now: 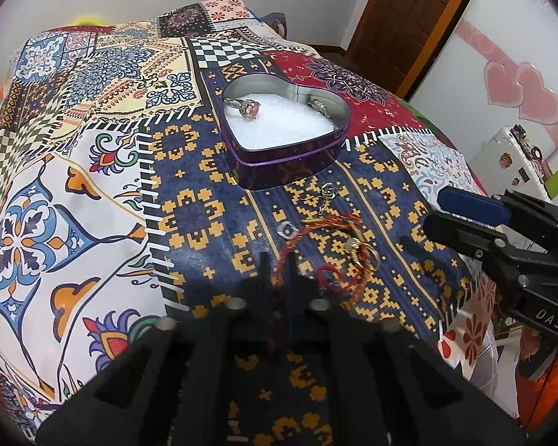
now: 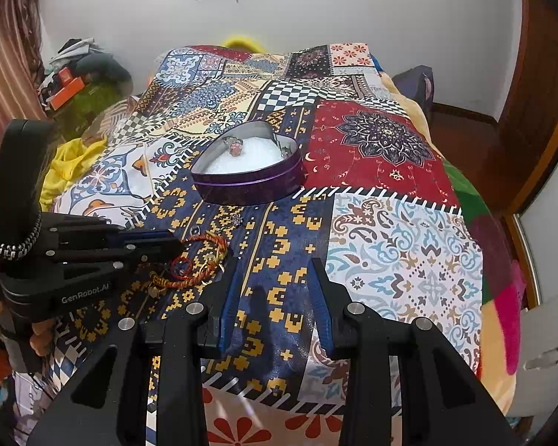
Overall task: Organize jewelry
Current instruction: 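Grasp the red string bracelet with the left tool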
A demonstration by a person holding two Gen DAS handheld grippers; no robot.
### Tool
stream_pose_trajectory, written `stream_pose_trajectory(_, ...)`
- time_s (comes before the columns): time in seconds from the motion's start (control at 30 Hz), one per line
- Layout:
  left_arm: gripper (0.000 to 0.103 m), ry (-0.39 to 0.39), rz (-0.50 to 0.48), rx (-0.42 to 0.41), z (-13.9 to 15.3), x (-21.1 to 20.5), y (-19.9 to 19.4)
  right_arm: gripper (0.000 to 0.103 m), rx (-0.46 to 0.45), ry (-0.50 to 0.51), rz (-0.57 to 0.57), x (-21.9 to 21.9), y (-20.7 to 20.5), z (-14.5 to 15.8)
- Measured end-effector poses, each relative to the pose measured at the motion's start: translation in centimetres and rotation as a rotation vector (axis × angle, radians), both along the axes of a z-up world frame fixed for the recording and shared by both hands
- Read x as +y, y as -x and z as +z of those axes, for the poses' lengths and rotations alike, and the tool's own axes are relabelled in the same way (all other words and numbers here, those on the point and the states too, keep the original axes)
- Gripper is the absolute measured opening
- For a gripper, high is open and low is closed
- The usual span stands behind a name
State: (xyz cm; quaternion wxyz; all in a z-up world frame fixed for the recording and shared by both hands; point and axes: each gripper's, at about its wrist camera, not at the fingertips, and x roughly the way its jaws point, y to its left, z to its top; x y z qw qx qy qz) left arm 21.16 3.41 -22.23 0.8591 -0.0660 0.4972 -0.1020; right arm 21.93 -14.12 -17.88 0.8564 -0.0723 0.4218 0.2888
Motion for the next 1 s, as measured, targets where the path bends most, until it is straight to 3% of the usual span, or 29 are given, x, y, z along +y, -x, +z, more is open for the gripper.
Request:
stream_pose_trajectory(0.27,0.001,0.008,0.024,-0.084,3.0,0.7,1.8,0.032,0.002,0.003,0.022,0.3,0.7,0.0)
stream_pose_trajectory(0.43,0.001,-0.048,0.046,-0.143,4.6,1.6,3.6,0.032,0.018,0.017,0.047,1.6,0.9,-0.5)
stream_pose_trajectory(0.6,0.001,-0.096,0.079,-0.148,4.3,3.1,4.4,0.032,0.037,0.054,0.082,3.6,0.7,-1.7)
stream_pose_trajectory(0.93,0.001,-0.071,0.113,-0.141,3.3,4.8,5.1,0.032,-0.021,0.092,0.135,5.5,0.0,-2.6)
stream_pose_trajectory(1.0,0.001,-0.066,0.114,-0.142,3.2,4.8,4.9,0.024,-0.031,0.099,0.144,5.7,0.1,-2.7)
